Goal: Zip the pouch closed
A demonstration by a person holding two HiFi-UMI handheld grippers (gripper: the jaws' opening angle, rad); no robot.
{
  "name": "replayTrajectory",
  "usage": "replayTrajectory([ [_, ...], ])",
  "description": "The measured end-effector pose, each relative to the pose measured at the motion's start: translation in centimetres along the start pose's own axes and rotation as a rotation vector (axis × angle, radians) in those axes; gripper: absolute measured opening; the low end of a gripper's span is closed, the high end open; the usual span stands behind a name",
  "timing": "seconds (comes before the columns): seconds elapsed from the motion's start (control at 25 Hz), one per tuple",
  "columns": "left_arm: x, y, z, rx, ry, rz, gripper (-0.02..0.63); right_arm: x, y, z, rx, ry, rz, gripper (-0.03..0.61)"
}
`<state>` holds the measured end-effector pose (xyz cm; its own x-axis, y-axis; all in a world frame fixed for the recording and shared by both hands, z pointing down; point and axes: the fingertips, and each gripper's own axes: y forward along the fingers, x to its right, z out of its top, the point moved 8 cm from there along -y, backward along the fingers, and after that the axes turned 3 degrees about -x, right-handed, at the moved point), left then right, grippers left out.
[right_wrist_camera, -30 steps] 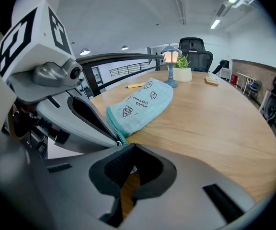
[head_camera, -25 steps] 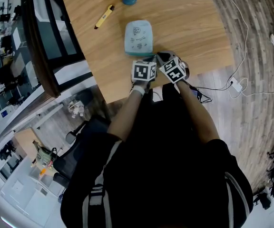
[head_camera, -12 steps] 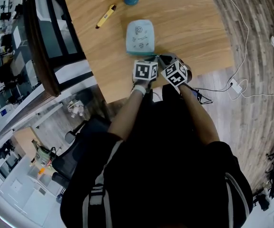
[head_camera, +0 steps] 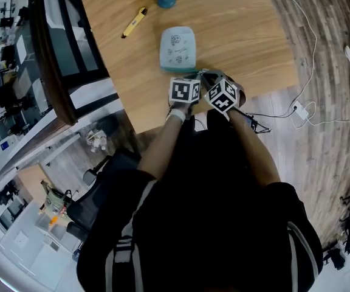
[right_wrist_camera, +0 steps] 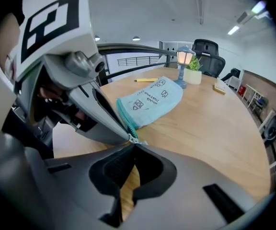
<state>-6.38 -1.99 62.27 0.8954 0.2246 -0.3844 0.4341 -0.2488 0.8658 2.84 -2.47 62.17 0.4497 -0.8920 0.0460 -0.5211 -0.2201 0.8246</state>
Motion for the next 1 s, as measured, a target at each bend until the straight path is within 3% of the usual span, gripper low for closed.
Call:
replayTrajectory([
  [0.28, 0.0, 0.1, 0.3, -0.008, 0.01, -0.003, -0.001, 0.7, 0.8, 0.2, -0.008, 0.047, -0.001, 0.014],
  [0.4, -0.1, 0.1, 0.3, -0.014, 0.034, 0.0, 0.0, 0.9, 0.9, 0.2, -0.018, 0.101, 0.029, 0.014],
  [0.64, -0.2, 0.0, 0.4, -0.019, 0.054, -0.011, -0.002, 1.2, 0.9, 0.3, -0.039, 0.1, 0.075, 0.014],
  [1.0, -2.6, -1.4, 0.1, 0.032, -0.059, 0.006, -0.002, 1.8, 1.0, 0.2, -0.049, 0.17, 0.124, 0.014],
])
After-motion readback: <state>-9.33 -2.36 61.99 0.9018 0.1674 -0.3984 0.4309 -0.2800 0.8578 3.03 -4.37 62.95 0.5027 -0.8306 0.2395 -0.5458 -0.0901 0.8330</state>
